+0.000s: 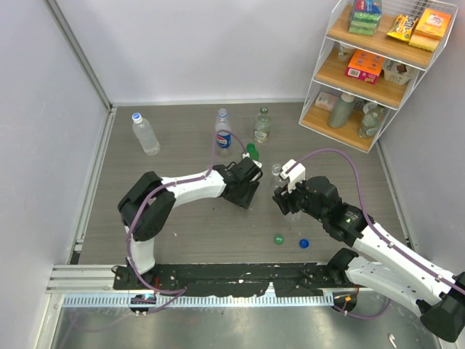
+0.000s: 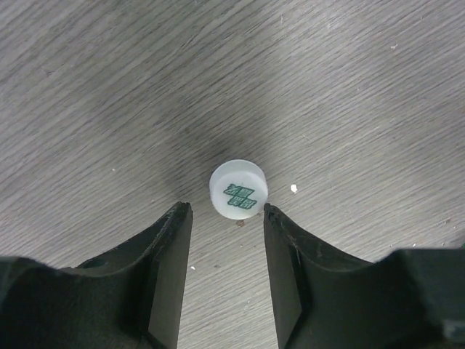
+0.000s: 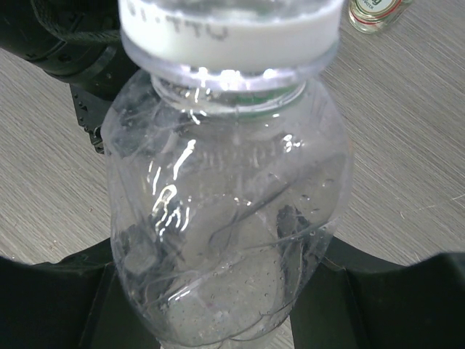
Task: Screw on the bottle caps
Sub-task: Pick up the bottle cap from the center of the board.
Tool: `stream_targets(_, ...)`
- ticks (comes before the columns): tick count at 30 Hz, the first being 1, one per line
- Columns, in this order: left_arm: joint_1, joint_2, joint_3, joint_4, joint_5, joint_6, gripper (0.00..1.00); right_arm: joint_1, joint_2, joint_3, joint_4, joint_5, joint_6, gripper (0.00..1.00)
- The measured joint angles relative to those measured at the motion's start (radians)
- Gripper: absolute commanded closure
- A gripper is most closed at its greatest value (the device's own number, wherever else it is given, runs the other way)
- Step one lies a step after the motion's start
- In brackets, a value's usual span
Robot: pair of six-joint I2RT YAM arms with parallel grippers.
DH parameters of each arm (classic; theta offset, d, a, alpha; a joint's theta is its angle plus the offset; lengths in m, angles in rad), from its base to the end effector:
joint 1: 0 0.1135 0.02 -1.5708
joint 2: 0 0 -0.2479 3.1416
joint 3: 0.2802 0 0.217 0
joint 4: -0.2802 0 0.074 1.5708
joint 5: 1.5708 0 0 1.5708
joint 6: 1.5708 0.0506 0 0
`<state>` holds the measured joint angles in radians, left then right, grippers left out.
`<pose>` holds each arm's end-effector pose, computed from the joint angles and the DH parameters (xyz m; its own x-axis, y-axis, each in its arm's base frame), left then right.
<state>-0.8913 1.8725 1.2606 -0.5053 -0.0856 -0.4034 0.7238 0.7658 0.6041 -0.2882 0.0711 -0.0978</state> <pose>0.2254 -0.2722 0.1677 -0.8145 0.3859 -0.4332 0.4695 0.8771 -0.1013 0.1289 0.1091 0.2568 -0.2645 -0.3637 -0.8932 -0.6415 0.7579 -0.1187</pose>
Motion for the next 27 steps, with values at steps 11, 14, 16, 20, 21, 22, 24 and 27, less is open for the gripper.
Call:
stream_targets(11,-0.004,0.058,0.042,0.014,0.007,-0.015,0.62,0.000,0.001,0.000,0.000,0.006,0.003,0.99)
stream_targets(14,-0.004,0.062,0.047,0.014,0.008,-0.017,0.63,0.000,0.001,0.000,0.000,0.006,0.003,0.99)
stream_targets(16,-0.005,0.062,0.047,0.014,0.007,-0.020,0.63,0.000,0.001,0.000,0.000,0.006,0.003,0.99)
stream_targets(20,-0.010,0.062,0.046,0.015,0.007,-0.038,0.73,0.000,0.004,0.000,0.000,0.007,0.003,0.99)
stream_targets(21,-0.012,0.062,0.046,0.016,0.007,-0.040,0.76,0.000,0.008,0.000,0.000,0.008,0.003,0.99)
stream_targets(22,-0.013,0.061,0.045,0.016,0.007,-0.043,0.80,0.000,0.012,0.000,0.000,0.010,0.003,0.99)
stream_targets(24,-0.016,0.057,0.042,0.016,0.004,-0.052,0.81,0.000,0.020,0.000,0.000,0.013,0.003,0.99)
stream_targets(27,-0.018,0.030,0.026,0.003,-0.002,-0.061,0.81,0.000,0.022,0.000,0.000,0.019,-0.001,0.99)
